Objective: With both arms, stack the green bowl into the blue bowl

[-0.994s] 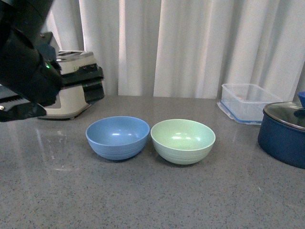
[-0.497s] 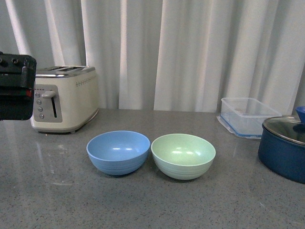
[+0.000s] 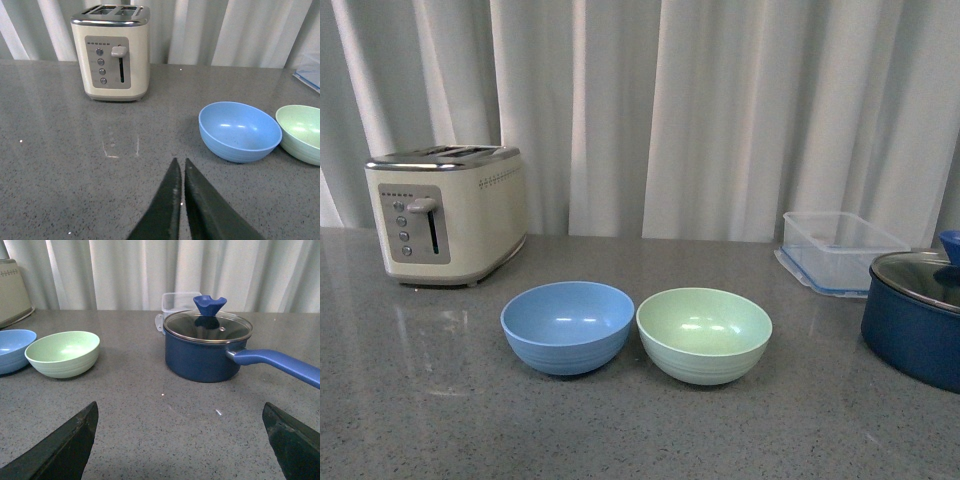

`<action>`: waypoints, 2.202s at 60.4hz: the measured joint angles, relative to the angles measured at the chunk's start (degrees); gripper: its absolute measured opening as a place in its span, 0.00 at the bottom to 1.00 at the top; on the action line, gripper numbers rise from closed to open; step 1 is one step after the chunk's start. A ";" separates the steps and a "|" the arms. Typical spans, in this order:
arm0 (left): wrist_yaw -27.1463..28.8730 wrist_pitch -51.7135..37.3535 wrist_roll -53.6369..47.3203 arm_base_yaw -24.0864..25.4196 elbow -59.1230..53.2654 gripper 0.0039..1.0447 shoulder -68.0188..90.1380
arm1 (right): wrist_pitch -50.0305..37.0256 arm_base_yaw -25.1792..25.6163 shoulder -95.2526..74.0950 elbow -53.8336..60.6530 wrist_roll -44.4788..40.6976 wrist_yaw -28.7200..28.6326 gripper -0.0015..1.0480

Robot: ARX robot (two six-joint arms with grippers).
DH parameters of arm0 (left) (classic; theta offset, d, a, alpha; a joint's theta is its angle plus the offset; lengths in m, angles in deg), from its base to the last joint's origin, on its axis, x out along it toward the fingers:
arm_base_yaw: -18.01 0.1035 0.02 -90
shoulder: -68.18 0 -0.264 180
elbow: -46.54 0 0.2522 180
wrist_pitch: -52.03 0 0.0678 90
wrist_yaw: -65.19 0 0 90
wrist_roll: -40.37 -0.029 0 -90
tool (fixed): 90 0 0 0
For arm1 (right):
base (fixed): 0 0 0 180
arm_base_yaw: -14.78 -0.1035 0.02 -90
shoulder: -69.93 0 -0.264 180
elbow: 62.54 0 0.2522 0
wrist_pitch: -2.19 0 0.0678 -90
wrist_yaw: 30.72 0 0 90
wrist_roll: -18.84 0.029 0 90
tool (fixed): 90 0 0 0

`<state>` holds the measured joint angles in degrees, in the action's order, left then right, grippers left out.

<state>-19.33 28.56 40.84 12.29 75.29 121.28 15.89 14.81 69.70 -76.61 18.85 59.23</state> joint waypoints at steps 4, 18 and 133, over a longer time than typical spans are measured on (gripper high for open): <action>-0.77 0.00 -0.17 0.83 -2.47 0.03 -2.82 | 0.02 0.00 0.00 0.00 0.00 0.00 0.90; -5.16 1.95 -0.20 5.57 -7.54 0.03 -10.08 | 0.00 0.00 0.00 0.00 0.00 0.00 0.90; -5.38 37.20 -0.20 5.60 -13.77 0.53 -52.87 | 16.90 -1.97 -10.62 -7.91 1.70 0.00 0.90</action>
<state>-24.71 65.76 40.64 17.89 61.52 68.41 32.79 12.84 59.08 -84.53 20.55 59.23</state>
